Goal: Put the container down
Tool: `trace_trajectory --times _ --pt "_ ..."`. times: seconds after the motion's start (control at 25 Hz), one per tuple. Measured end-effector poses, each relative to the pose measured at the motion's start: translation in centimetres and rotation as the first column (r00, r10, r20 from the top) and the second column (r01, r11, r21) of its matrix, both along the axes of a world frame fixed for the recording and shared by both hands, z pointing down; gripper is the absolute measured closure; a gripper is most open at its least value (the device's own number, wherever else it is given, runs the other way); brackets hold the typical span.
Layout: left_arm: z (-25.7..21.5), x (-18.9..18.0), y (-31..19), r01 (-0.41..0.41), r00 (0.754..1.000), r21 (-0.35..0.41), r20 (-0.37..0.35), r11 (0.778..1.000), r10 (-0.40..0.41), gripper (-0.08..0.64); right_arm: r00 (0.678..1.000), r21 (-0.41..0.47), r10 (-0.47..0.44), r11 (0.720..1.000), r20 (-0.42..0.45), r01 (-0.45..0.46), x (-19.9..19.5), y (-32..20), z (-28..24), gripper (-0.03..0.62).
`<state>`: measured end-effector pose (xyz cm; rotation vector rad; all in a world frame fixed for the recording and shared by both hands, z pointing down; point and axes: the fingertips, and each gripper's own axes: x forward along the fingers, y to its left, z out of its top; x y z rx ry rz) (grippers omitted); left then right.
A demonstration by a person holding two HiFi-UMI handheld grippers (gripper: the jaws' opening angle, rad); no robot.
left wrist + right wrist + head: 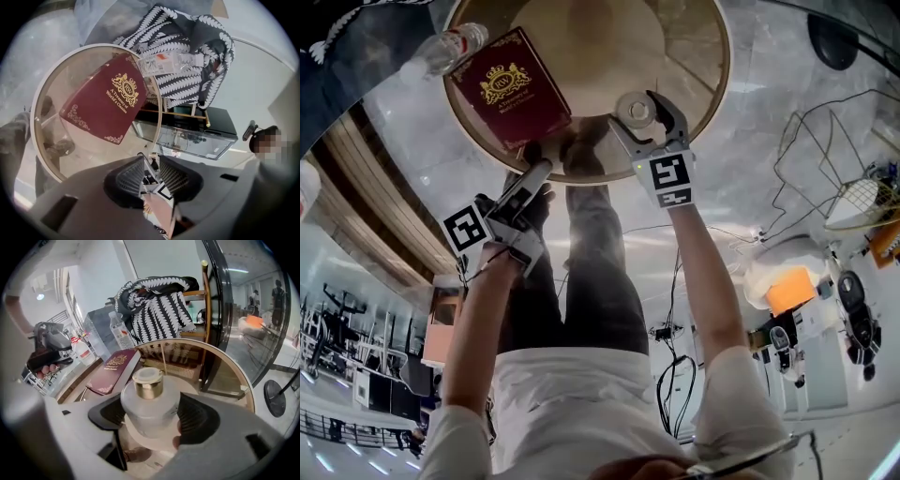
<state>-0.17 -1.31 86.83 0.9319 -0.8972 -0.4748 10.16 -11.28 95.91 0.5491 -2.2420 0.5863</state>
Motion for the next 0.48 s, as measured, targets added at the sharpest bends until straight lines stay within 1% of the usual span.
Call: trace_trajectory --times 0.48 --pt "1.0 0.9 0.5 -0.012 1.0 -0.01 -0.013 1.0 0.012 0.486 0.999 0.024 0.039 0.999 -0.01 -0.039 -0.9 -0.7 2.0 0.259"
